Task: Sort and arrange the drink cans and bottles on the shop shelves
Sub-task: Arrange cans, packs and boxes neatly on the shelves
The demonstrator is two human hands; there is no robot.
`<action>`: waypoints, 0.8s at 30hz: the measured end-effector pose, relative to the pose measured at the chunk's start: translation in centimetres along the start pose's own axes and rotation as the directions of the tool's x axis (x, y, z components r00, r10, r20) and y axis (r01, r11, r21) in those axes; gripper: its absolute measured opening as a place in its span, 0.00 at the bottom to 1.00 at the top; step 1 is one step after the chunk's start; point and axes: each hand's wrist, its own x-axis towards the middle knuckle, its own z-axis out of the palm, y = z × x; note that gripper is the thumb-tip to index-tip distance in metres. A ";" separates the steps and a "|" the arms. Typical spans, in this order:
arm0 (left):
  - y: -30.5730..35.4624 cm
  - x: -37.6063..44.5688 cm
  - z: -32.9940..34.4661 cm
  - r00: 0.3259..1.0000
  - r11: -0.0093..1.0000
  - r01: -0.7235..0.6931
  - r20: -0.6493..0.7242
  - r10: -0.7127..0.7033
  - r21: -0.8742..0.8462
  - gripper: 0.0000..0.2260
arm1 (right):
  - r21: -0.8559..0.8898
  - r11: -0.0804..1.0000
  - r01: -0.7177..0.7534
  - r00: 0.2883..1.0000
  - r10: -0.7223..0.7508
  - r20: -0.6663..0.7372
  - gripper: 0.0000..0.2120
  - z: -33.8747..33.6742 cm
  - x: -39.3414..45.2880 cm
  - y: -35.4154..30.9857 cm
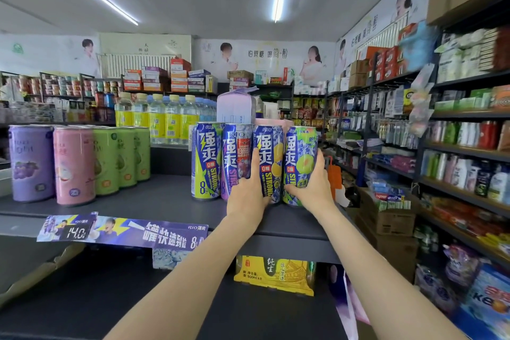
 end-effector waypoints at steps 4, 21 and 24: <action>-0.8 -0.7 -1.9 0.999 0.995 0.029 -0.027 -0.032 -0.096 0.39 | -0.006 1.000 -0.005 1.000 0.005 -0.005 0.48 -0.7 -0.7 -1.1; -26.3 -1.9 -18.6 0.894 0.989 0.071 -0.449 -0.006 0.128 0.25 | 0.024 0.960 0.277 0.877 -0.263 0.402 0.35 16.7 -5.8 -19.2; -31.0 -1.5 -20.2 0.881 0.997 0.041 -0.473 -0.005 0.067 0.26 | 0.121 0.980 0.158 0.879 -0.195 0.434 0.37 22.2 -6.6 -21.4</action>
